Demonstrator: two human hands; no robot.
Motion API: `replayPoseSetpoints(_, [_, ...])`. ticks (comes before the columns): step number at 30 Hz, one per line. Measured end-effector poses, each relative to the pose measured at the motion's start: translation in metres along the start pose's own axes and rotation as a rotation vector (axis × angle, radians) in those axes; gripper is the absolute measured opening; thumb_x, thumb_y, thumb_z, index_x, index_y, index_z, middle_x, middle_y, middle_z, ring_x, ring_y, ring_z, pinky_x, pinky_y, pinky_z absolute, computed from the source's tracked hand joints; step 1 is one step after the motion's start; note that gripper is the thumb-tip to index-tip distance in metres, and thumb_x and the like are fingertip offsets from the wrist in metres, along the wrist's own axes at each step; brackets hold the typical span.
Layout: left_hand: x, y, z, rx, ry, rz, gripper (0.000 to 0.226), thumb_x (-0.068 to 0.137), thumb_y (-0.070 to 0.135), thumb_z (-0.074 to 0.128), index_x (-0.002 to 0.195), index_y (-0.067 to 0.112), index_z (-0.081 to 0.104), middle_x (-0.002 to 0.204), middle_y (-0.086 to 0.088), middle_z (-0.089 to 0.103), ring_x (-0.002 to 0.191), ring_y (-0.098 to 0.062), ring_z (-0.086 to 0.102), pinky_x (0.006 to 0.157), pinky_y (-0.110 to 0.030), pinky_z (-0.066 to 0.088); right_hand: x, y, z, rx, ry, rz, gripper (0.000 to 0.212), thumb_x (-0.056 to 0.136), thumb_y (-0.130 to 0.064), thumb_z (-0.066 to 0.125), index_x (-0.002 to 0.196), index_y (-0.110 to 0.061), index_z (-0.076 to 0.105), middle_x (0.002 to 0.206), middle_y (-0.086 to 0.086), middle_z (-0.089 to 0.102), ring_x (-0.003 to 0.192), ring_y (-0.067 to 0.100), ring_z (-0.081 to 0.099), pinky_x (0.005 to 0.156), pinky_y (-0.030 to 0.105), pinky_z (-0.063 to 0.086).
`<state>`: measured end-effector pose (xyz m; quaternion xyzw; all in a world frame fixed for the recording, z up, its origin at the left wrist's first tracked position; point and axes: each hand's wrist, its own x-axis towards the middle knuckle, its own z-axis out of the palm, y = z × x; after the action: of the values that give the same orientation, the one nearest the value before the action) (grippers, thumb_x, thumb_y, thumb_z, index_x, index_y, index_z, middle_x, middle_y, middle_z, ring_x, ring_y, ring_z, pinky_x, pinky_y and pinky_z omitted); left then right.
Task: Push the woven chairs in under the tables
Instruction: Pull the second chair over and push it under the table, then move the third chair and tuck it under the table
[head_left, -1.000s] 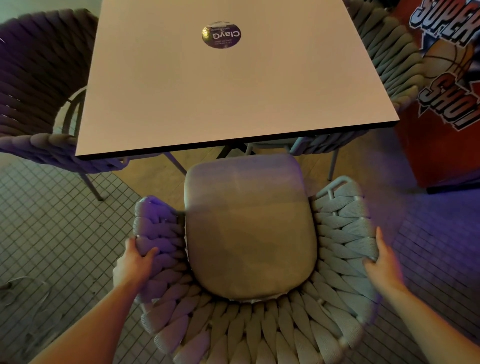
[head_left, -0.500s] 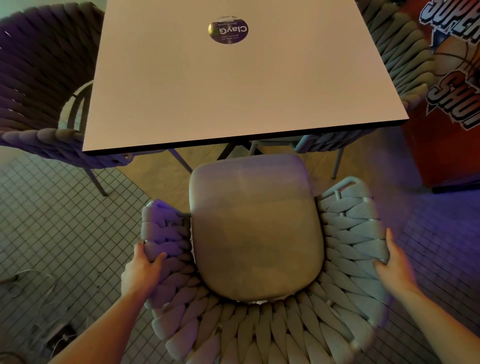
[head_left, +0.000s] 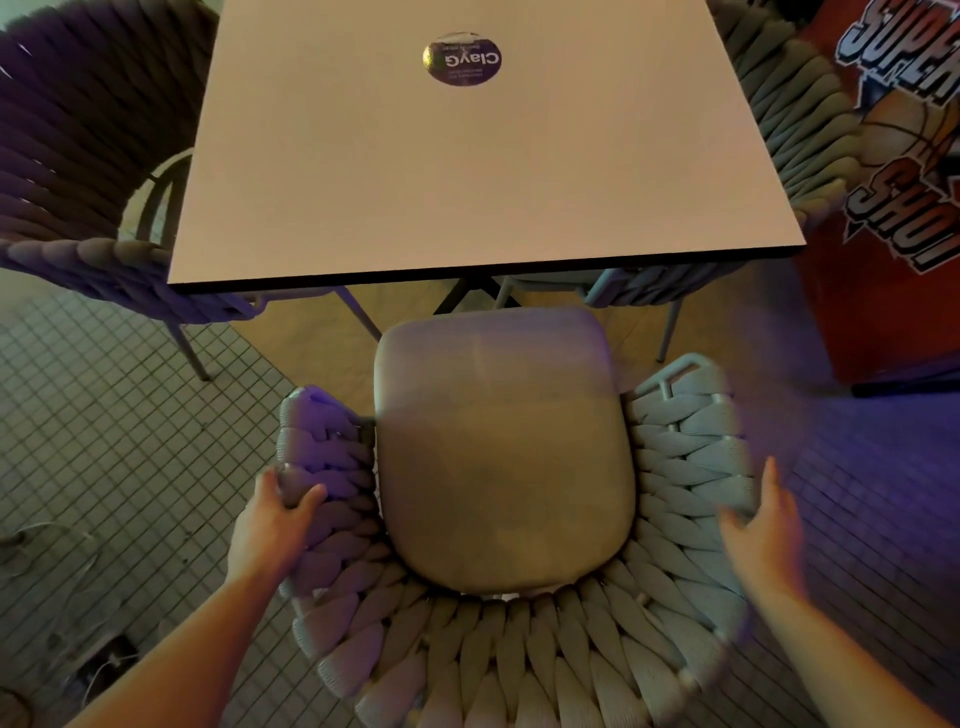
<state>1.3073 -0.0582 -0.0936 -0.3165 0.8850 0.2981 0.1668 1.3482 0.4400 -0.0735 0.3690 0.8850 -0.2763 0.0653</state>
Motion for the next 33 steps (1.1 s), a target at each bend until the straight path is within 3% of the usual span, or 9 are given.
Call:
replayPoseSetpoints(2, [-0.011, 0.001, -0.005, 0.018, 0.041, 0.073, 0.067, 0.079, 0.058, 0.058, 0.133, 0.024, 0.039, 0.130, -0.013, 0.055, 0.113, -0.036, 0.055, 0.086, -0.047, 0.047, -0.022, -0.013, 0.010, 0.085, 0.110, -0.134, 0.070, 0.088, -0.018, 0.063, 0.148, -0.013, 0.028, 0.148, 0.020, 0.037, 0.134, 0.036, 0.039, 0.104, 0.049, 0.037])
replayPoseSetpoints(3, [-0.018, 0.001, -0.010, 0.041, 0.068, 0.113, 0.065, 0.080, 0.058, 0.057, 0.133, 0.026, 0.039, 0.131, -0.011, 0.053, 0.115, -0.034, 0.054, 0.086, -0.047, 0.046, -0.035, -0.024, 0.018, 0.127, 0.086, -0.201, 0.065, 0.090, -0.022, 0.061, 0.147, -0.013, 0.031, 0.148, 0.018, 0.039, 0.135, 0.033, 0.039, 0.106, 0.046, 0.036])
replayPoseSetpoints(9, [-0.040, 0.007, -0.033, -0.001, 0.068, 0.221, 0.063, 0.082, 0.057, 0.053, 0.136, 0.025, 0.044, 0.134, -0.005, 0.051, 0.120, -0.024, 0.051, 0.094, -0.043, 0.046, -0.105, -0.119, 0.087, 0.128, -0.407, -0.320, 0.060, 0.089, -0.053, 0.050, 0.144, -0.033, 0.037, 0.145, -0.001, 0.046, 0.128, 0.007, 0.044, 0.100, 0.031, 0.039])
replayPoseSetpoints(11, [-0.036, 0.003, -0.053, -0.033, 0.074, 0.262, 0.067, 0.083, 0.059, 0.051, 0.140, 0.027, 0.039, 0.139, 0.000, 0.047, 0.124, -0.021, 0.049, 0.096, -0.041, 0.046, -0.123, -0.161, 0.112, 0.138, -0.503, -0.414, 0.059, 0.088, -0.051, 0.054, 0.142, -0.033, 0.040, 0.144, -0.004, 0.047, 0.123, 0.002, 0.045, 0.097, 0.027, 0.038])
replayPoseSetpoints(14, [-0.016, -0.038, -0.102, -0.044, 0.083, 0.287, 0.066, 0.084, 0.062, 0.047, 0.141, 0.031, 0.039, 0.141, 0.007, 0.045, 0.127, -0.014, 0.046, 0.101, -0.037, 0.043, -0.159, -0.239, 0.154, 0.113, -0.634, -0.514, 0.058, 0.087, -0.047, 0.058, 0.140, -0.029, 0.044, 0.144, -0.003, 0.048, 0.128, 0.008, 0.047, 0.105, 0.033, 0.038])
replayPoseSetpoints(17, [0.013, -0.095, -0.161, -0.121, 0.045, 0.204, 0.060, 0.086, 0.061, 0.046, 0.138, 0.032, 0.044, 0.140, 0.008, 0.047, 0.125, -0.011, 0.046, 0.099, -0.032, 0.043, -0.199, -0.308, 0.193, 0.107, -0.593, -0.633, 0.056, 0.086, -0.049, 0.057, 0.137, -0.030, 0.047, 0.139, -0.010, 0.051, 0.126, 0.005, 0.047, 0.105, 0.028, 0.036])
replayPoseSetpoints(22, [0.068, -0.173, -0.266, -0.196, 0.044, 0.127, 0.059, 0.087, 0.056, 0.051, 0.138, 0.027, 0.047, 0.140, 0.006, 0.047, 0.125, -0.011, 0.046, 0.097, -0.027, 0.039, -0.267, -0.421, 0.251, -0.049, -0.566, -0.705, 0.062, 0.089, -0.047, 0.054, 0.145, -0.024, 0.038, 0.150, 0.002, 0.039, 0.139, 0.017, 0.035, 0.110, 0.034, 0.030])
replayPoseSetpoints(27, [0.137, -0.195, -0.349, -0.252, 0.100, 0.110, 0.061, 0.085, 0.058, 0.052, 0.138, 0.028, 0.047, 0.142, 0.007, 0.046, 0.130, -0.009, 0.041, 0.100, -0.027, 0.034, -0.303, -0.517, 0.280, -0.029, -0.619, -0.749, 0.063, 0.089, -0.051, 0.051, 0.146, -0.033, 0.032, 0.152, -0.005, 0.035, 0.137, 0.013, 0.034, 0.100, 0.027, 0.030])
replayPoseSetpoints(33, [0.244, -0.187, -0.420, -0.275, 0.098, 0.131, 0.063, 0.086, 0.058, 0.052, 0.140, 0.028, 0.044, 0.142, 0.007, 0.046, 0.130, -0.009, 0.041, 0.101, -0.027, 0.034, -0.296, -0.637, 0.334, 0.027, -0.591, -0.782, 0.063, 0.088, -0.048, 0.055, 0.145, -0.030, 0.036, 0.149, -0.005, 0.040, 0.134, 0.008, 0.035, 0.098, 0.025, 0.030])
